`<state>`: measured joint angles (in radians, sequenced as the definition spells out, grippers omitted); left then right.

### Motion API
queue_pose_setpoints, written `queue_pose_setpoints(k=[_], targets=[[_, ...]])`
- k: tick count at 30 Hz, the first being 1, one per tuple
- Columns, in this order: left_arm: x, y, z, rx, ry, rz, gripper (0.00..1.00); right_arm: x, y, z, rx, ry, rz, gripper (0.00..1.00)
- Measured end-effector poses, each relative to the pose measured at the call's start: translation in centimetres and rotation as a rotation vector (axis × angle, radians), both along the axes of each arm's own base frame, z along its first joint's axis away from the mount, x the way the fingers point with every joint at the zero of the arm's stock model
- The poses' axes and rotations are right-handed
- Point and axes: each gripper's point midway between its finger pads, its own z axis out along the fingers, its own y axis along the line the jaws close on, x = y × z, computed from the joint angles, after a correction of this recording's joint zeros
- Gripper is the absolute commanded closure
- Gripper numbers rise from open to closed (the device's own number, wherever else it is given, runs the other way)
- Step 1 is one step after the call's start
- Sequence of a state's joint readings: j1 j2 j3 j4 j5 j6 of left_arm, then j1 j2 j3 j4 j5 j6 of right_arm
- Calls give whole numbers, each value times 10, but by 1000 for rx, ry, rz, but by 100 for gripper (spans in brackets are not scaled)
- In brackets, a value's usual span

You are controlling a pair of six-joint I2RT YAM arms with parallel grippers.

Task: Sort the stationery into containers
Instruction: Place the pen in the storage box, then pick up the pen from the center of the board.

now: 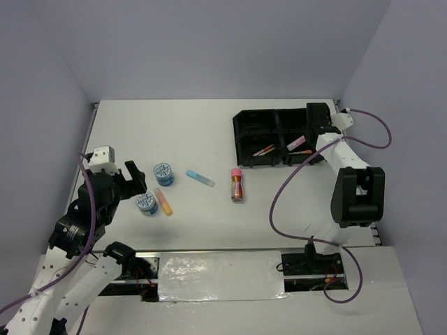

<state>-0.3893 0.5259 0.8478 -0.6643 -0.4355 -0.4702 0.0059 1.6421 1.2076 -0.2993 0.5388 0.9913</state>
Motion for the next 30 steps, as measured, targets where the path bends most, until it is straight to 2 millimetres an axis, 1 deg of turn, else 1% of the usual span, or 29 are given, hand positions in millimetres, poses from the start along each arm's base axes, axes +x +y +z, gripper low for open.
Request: queue_pose_setpoints(k=[2, 4, 5, 8, 9, 11, 12, 16, 18, 20, 21, 22, 23, 25, 26, 27, 30], targets=[[0, 0, 0, -1, 0, -3, 1, 2, 0, -6, -5, 16, 9, 91], [0, -1, 0, -1, 1, -4, 1, 5, 1, -8, -9, 21, 17, 74], [0, -1, 0, -1, 2, -5, 1, 8, 1, -7, -11, 19, 21, 56], [0, -2, -1, -2, 3, -8, 1, 11, 2, -6, -12, 12, 34, 24], [0, -2, -1, -2, 4, -10, 1, 11, 3, -6, -12, 11, 39, 20], [0, -3, -1, -4, 4, -13, 1, 12, 5, -6, -12, 16, 55, 16], [0, -3, -1, -4, 4, -14, 1, 12, 6, -6, -11, 17, 62, 8], [1, -3, 0, -4, 3, -14, 1, 15, 13, -2, -13, 19, 117, 7], [1, -3, -1, -3, 4, -15, 1, 18, 20, 6, -23, 13, 163, 6], [2, -3, -1, -3, 4, -14, 1, 23, 34, 19, -37, -11, 247, 7], [2, -3, -1, -3, 4, -14, 1, 28, 51, 29, -38, -41, 331, 6], [1, -3, -1, -4, 4, -13, 1, 31, 68, 37, -41, -70, 414, 4], [1, -3, -1, -4, 4, -13, 1, 35, 91, 48, -51, -109, 521, 1], [2, -2, 0, -2, 2, -6, 1, 33, 153, 68, -81, -177, 797, 0], [2, -1, 0, -1, 1, 0, 1, 27, 188, 76, -105, -200, 935, 0], [2, 1, 0, 0, -1, 11, 1, 19, 217, 82, -134, -210, 1046, 0], [1, 8, 0, 11, -1, 49, 1, -16, 319, 100, -250, -263, 1412, 1]])
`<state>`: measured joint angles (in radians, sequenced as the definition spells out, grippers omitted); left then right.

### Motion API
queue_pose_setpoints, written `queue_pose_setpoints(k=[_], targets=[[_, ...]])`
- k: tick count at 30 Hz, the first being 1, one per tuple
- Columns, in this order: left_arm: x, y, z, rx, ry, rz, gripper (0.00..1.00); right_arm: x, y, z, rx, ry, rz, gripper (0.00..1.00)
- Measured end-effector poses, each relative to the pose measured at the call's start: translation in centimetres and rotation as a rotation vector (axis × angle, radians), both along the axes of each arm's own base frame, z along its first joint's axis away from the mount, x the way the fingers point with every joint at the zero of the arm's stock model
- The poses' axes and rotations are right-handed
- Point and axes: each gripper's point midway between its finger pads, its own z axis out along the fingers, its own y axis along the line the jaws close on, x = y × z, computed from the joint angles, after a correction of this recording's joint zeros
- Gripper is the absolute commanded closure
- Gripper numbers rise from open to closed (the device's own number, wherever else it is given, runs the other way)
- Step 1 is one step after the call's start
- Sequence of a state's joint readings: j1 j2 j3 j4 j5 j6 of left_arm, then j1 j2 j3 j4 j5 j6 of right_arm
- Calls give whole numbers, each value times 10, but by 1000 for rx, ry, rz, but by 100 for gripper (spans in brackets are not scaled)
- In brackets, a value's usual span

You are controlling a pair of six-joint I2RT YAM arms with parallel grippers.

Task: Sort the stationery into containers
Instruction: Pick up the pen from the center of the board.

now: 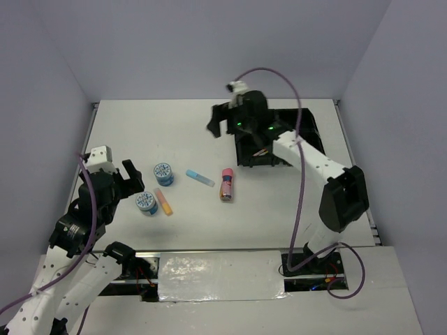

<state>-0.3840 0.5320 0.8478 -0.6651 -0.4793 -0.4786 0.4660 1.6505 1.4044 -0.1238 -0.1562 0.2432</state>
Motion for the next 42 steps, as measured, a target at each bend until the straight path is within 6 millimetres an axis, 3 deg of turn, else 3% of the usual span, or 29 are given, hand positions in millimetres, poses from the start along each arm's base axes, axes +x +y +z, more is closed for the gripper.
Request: queue_pose_setpoints(k=[3, 5, 7, 9, 13, 17, 23, 26, 28, 31, 32, 34, 39, 42], targets=[[-1, 5, -1, 11, 4, 24, 1, -40, 78, -6, -116, -68, 267, 1], [-1, 5, -1, 11, 5, 25, 1, -66, 117, -31, -209, -71, 410, 1], [-1, 5, -1, 12, 5, 24, 1, -82, 140, -68, -305, -36, 510, 1], [-1, 5, -1, 12, 5, 25, 1, -87, 148, -107, -396, 14, 558, 1], [0, 4, -2, 10, 7, 20, 1, -90, 135, -177, -556, 140, 591, 2], [0, 3, -3, 11, 14, 12, 1, -97, 121, -210, -636, 219, 604, 3], [0, 0, -4, 5, 18, -5, 1, -89, 121, -222, -688, 229, 591, 21], [0, -1, -4, 4, 18, -8, 1, -93, 124, -228, -701, 236, 603, 45], [0, -1, -4, 3, 19, -10, 1, -96, 127, -226, -698, 235, 614, 50], [0, -2, -4, 2, 18, -13, 1, -101, 131, -228, -696, 239, 636, 71], [0, -2, -4, 1, 18, -15, 1, -101, 131, -228, -699, 237, 636, 85], [0, -3, -3, 0, 18, -19, 1, -102, 132, -228, -690, 241, 640, 100], [0, -3, -3, -1, 16, -22, 1, -102, 134, -219, -641, 248, 589, 100], [1, -4, -3, -3, 14, -25, 1, -104, 128, -193, -554, 246, 510, 100]])
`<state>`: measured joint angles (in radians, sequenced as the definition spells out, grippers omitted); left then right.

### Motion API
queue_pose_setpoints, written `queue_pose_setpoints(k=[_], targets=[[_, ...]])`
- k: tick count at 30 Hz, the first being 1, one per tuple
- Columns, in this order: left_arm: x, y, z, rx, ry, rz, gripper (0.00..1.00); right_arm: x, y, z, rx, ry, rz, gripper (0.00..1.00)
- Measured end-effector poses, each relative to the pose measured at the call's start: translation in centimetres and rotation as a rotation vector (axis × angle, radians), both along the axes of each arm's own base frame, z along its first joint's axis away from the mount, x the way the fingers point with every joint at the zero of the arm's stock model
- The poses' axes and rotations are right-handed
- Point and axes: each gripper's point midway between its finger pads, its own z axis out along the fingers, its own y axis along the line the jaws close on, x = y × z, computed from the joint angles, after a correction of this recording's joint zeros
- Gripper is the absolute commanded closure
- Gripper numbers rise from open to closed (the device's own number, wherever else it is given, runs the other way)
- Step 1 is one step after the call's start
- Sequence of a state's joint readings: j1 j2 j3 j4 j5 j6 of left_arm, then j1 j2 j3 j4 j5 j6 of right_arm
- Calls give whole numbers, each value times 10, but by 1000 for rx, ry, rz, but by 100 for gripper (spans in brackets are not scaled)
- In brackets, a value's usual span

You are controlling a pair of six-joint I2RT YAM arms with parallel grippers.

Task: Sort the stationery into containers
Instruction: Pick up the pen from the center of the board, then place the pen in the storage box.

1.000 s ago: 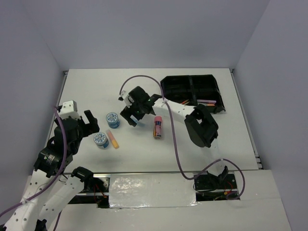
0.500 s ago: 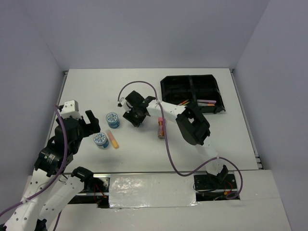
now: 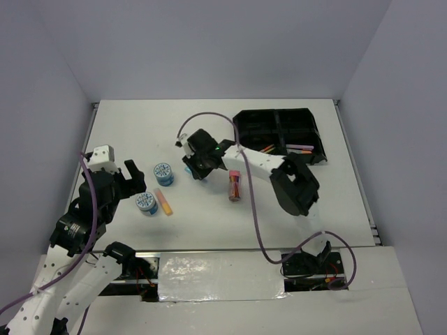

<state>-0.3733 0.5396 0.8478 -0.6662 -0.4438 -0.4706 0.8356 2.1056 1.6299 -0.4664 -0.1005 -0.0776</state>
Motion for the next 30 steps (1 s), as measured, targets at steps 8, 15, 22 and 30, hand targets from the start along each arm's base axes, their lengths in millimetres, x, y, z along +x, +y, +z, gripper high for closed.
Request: queue_pose_setpoints(k=[8, 15, 22, 30], targets=[[0, -1, 0, -3, -2, -4, 1, 82, -117, 181, 540, -221, -680, 100], [-1, 0, 2, -6, -11, -4, 1, 116, -314, 132, 606, -279, -1525, 100], [-1, 0, 3, -6, -12, -4, 1, 124, -378, 88, 526, -234, -1846, 100], [-1, -1, 3, -7, -13, -6, 1, 126, -407, 76, 507, -230, -1939, 95]])
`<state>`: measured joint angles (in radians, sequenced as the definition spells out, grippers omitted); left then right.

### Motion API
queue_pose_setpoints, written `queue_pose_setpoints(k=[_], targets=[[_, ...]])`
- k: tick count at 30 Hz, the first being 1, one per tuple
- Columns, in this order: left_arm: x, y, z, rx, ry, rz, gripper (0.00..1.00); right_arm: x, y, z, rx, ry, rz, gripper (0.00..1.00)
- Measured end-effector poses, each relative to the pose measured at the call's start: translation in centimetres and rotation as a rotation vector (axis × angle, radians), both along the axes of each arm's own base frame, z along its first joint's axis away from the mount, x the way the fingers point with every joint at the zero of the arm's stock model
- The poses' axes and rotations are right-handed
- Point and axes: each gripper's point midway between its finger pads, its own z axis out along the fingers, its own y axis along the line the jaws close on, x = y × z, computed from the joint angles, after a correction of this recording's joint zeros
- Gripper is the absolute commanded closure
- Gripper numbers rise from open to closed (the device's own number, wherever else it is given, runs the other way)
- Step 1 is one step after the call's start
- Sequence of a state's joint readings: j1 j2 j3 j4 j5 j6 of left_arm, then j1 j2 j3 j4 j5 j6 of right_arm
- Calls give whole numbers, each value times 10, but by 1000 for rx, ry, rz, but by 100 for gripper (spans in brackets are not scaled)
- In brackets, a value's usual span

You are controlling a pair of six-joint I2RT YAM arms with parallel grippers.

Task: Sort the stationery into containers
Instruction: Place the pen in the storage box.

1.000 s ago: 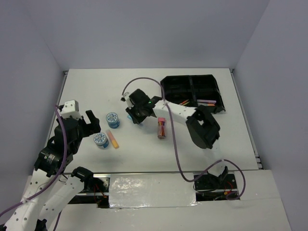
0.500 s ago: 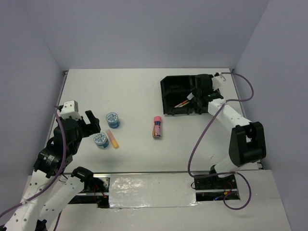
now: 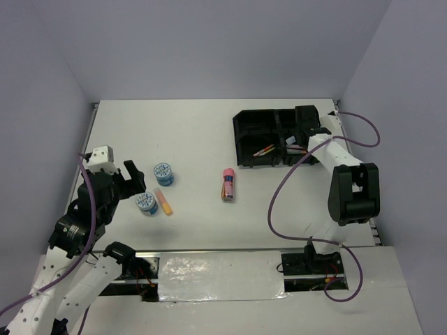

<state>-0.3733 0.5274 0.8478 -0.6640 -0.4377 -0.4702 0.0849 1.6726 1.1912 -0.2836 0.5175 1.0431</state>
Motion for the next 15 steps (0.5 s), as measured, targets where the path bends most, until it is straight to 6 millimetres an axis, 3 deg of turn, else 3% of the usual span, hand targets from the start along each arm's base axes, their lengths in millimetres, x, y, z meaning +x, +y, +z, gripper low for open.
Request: queue_pose_setpoints(k=[2, 5, 6, 7, 8, 11, 15], targets=[[0, 0, 0, 0, 0, -2, 1, 0, -2, -2, -1, 8, -2, 91], [0, -1, 0, -1, 1, -3, 1, 0, -4, -3, -7, 10, -2, 57], [0, -1, 0, -1, 1, -4, 1, 0, -4, -3, -8, 11, -1, 38], [0, -1, 0, -2, 1, -5, 1, 0, -5, -3, -9, 11, -1, 29], [0, -1, 0, -2, 0, -5, 1, -1, -5, -3, -11, 12, -1, 15], [0, -1, 0, -2, 1, -6, 1, -1, -6, -3, -22, 21, 12, 0], [0, -1, 0, -2, 1, -6, 1, -1, -4, -3, -28, 29, 34, 0]])
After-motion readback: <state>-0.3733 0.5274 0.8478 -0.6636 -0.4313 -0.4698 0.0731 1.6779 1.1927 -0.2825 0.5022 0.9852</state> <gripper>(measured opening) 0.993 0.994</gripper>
